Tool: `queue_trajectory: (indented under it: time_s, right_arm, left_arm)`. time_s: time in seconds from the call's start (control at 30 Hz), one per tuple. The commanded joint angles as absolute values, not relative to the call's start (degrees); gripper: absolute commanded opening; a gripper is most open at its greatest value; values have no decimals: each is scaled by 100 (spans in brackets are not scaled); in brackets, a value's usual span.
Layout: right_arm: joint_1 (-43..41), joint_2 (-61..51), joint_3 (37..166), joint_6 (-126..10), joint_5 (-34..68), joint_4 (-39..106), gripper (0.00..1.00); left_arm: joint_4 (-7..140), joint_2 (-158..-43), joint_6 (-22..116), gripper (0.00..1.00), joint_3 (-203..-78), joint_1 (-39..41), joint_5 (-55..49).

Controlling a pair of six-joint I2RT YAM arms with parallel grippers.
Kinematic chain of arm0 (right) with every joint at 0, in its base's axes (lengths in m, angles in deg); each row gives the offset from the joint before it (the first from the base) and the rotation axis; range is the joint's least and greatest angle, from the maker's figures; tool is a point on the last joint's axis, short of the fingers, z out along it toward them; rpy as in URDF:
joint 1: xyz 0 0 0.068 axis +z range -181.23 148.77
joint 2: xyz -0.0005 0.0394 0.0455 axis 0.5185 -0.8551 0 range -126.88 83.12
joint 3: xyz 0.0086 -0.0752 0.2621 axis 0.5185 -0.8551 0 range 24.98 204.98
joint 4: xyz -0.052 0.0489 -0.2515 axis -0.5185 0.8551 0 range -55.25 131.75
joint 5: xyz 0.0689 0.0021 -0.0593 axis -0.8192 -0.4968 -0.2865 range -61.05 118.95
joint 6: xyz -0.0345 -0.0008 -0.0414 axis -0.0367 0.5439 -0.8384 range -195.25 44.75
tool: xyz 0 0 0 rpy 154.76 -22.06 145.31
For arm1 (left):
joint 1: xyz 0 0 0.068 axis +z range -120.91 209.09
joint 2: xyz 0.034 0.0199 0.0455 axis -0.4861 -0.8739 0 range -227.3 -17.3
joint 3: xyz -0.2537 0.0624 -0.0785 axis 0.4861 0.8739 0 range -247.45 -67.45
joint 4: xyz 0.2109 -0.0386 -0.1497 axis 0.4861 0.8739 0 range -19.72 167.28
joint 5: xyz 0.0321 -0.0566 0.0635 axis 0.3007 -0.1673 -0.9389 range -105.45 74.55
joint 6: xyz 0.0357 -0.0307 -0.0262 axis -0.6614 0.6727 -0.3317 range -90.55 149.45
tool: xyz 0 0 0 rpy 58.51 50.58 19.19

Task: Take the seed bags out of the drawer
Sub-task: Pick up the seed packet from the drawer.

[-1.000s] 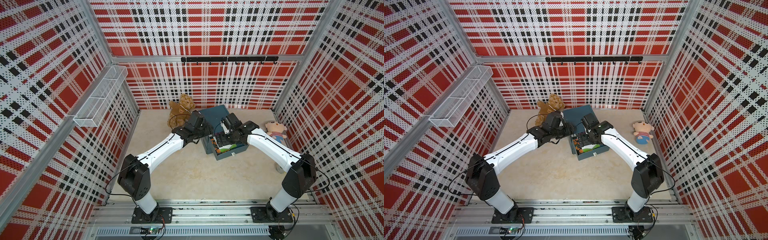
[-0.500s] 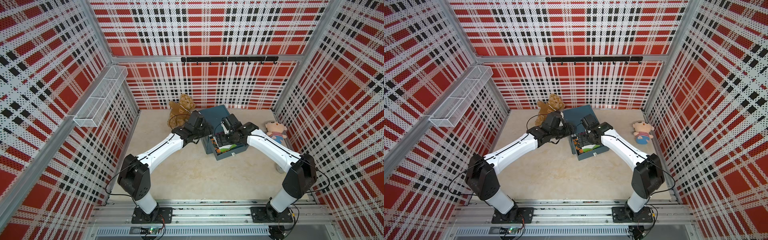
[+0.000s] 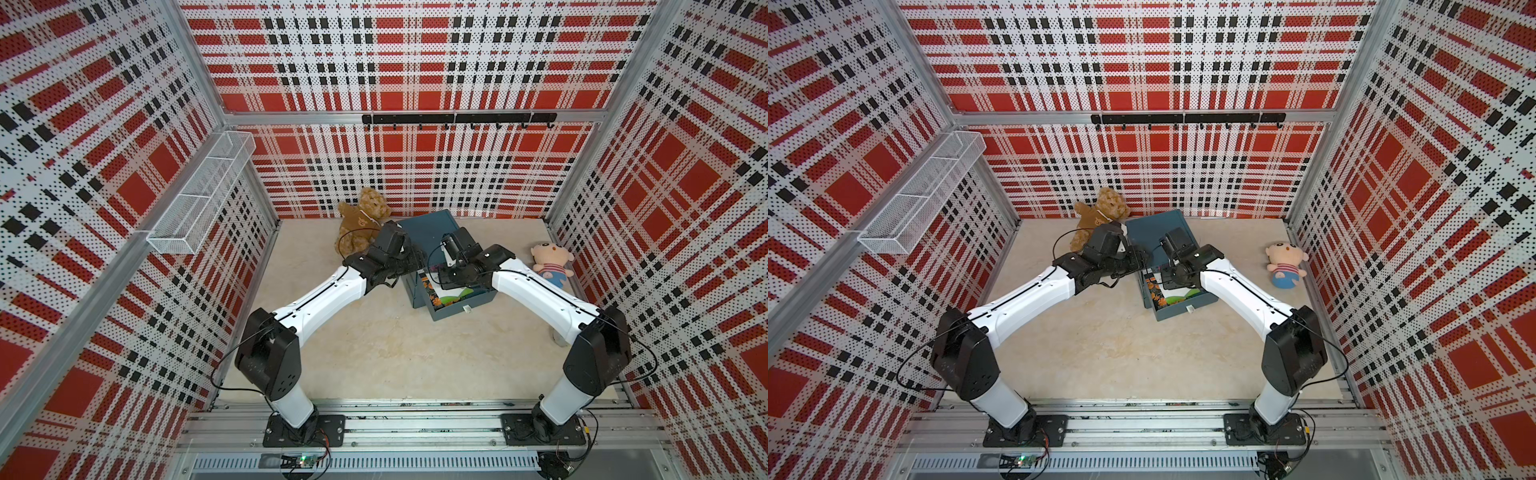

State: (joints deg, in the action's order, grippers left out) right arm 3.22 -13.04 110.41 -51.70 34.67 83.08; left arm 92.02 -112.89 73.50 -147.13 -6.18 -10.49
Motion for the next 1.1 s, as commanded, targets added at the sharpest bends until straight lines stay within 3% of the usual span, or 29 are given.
queue_trajectory:
  time_s: [0.0,0.1,0.17,0.27,0.33,0.43,0.53,0.6,1.07]
  right_arm:
    - [331,-1542,10916,-5074,3615,8647,7]
    - [331,-1410,10999,-5073,3612,8634,3]
    - [331,-1258,11073,-5081,3572,8601,17]
    - [340,-960,11156,-5134,3536,8505,52]
    - [340,-831,11263,-5223,3533,8563,69]
    - [340,-833,11464,-5438,3527,8820,84]
    - [340,-854,11481,-5648,3604,9029,90]
    - [344,-879,11430,-5790,3623,9108,100]
    - [489,-1206,11286,-5916,3174,8959,100]
  left_arm:
    - [9803,-11655,7146,67,-14486,-590,-972]
    - [9798,-11644,7131,67,-14474,-565,-956]
    - [9800,-11644,7120,67,-14479,-547,-955]
    - [9801,-11634,7102,67,-14470,-532,-937]
    - [9801,-11628,7085,68,-14464,-511,-929]
    - [9799,-11629,7061,69,-14453,-484,-914]
    - [9805,-11638,7041,70,-14453,-451,-896]
    - [9785,-11641,7039,70,-14436,-445,-886]
    - [9750,-11688,7076,70,-14449,-415,-841]
